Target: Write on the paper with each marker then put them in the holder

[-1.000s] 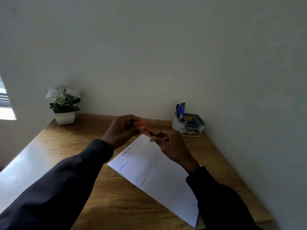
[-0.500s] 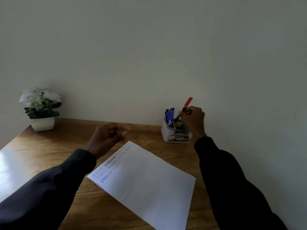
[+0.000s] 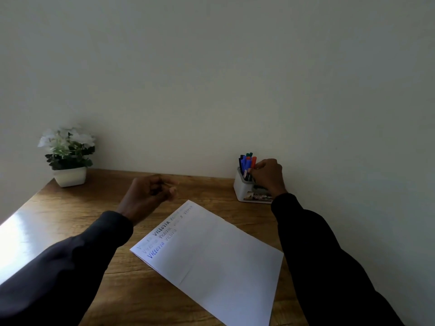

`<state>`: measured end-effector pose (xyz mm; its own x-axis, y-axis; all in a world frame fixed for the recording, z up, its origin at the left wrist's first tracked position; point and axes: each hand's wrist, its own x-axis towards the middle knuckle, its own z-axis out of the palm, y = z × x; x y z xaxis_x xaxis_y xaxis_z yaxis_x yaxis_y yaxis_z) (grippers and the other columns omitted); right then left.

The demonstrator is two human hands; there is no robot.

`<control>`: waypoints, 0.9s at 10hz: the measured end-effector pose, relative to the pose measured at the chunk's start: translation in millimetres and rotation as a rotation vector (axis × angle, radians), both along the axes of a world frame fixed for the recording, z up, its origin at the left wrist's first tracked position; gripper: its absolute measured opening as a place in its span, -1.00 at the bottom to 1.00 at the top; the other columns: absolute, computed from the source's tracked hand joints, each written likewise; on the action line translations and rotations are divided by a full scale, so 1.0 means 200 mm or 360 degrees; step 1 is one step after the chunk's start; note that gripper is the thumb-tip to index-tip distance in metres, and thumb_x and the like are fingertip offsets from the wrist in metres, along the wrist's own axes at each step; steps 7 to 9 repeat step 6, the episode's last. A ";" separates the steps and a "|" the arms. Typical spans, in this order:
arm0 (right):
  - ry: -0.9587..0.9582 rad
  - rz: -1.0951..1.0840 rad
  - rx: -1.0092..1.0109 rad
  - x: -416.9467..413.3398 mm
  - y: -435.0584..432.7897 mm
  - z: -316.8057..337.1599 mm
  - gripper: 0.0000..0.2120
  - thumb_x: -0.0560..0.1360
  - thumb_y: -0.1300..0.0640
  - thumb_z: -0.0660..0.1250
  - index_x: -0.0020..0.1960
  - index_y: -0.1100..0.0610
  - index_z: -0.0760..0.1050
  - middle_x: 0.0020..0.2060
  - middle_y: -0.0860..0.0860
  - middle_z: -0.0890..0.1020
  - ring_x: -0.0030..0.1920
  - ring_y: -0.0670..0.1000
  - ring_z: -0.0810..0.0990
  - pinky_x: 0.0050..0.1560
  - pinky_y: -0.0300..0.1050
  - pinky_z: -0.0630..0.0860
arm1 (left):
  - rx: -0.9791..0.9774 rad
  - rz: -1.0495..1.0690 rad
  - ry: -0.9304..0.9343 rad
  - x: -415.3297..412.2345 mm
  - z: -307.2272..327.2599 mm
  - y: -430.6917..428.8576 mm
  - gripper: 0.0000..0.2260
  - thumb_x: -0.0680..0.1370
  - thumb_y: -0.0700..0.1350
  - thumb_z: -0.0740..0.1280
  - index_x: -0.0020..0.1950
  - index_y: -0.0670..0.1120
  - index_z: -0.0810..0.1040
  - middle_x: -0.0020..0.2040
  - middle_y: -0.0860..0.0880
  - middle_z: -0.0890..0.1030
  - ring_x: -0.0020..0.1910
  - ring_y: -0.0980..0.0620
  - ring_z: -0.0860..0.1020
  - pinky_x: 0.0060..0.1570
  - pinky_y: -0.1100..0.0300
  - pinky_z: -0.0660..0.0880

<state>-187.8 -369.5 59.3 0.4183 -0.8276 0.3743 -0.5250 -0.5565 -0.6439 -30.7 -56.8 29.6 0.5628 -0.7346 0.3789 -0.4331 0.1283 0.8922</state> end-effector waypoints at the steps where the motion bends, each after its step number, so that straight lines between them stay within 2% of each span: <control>1: -0.0024 -0.0021 -0.0030 0.01 0.01 0.03 -0.90 0.45 0.24 0.51 -0.09 0.28 0.69 -0.20 0.14 0.69 -0.22 0.02 0.63 -0.17 -0.17 0.54 | -0.0014 -0.0003 0.0000 0.00 0.01 0.02 -0.83 0.48 -0.27 0.43 0.05 -0.13 0.62 -0.17 -0.09 0.71 -0.19 0.00 0.69 -0.13 0.28 0.61; 3: 0.0002 -0.0096 0.0004 0.00 0.03 -0.01 -0.84 0.47 0.19 0.53 -0.03 0.29 0.70 -0.11 0.17 0.73 -0.16 0.03 0.66 -0.16 -0.18 0.51 | 0.0008 -0.0017 -0.0055 0.01 0.00 0.04 -0.81 0.48 -0.25 0.43 0.09 -0.16 0.62 -0.17 -0.09 0.71 -0.18 0.00 0.69 -0.11 0.21 0.62; 4: -0.0077 -0.0199 0.0022 -0.03 0.08 -0.01 -0.75 0.47 0.20 0.52 0.10 0.28 0.67 0.03 0.18 0.71 0.02 0.11 0.70 -0.12 -0.19 0.48 | 0.0005 -0.0021 -0.0085 0.00 0.01 0.06 -0.80 0.48 -0.26 0.43 0.09 -0.18 0.61 -0.16 -0.07 0.71 -0.19 0.01 0.68 -0.12 0.21 0.62; 5: -0.0227 -0.0217 -0.0129 -0.05 0.19 -0.02 -0.76 0.50 0.22 0.47 0.14 0.28 0.63 0.06 0.19 0.71 0.04 0.12 0.69 -0.10 -0.21 0.47 | 0.0027 -0.0026 -0.0170 0.03 0.03 0.12 -0.81 0.48 -0.25 0.42 0.09 -0.19 0.61 -0.16 -0.08 0.70 -0.18 0.02 0.68 -0.10 0.16 0.64; 6: -0.0367 -0.0052 -0.0200 -0.06 0.34 -0.01 -0.85 0.50 0.25 0.44 0.06 0.27 0.66 -0.07 0.15 0.73 -0.10 0.03 0.66 -0.14 -0.26 0.44 | 0.0057 0.0013 -0.0165 0.01 0.05 0.13 -0.83 0.50 -0.27 0.41 0.09 -0.18 0.62 -0.13 -0.09 0.69 -0.15 0.03 0.68 -0.08 0.15 0.63; 9: -0.0367 -0.0052 -0.0200 -0.06 0.34 -0.01 -0.85 0.50 0.25 0.44 0.06 0.27 0.66 -0.07 0.15 0.73 -0.10 0.03 0.66 -0.14 -0.26 0.44 | 0.0057 0.0013 -0.0165 0.01 0.05 0.13 -0.83 0.50 -0.27 0.41 0.09 -0.18 0.62 -0.13 -0.09 0.69 -0.15 0.03 0.68 -0.08 0.15 0.63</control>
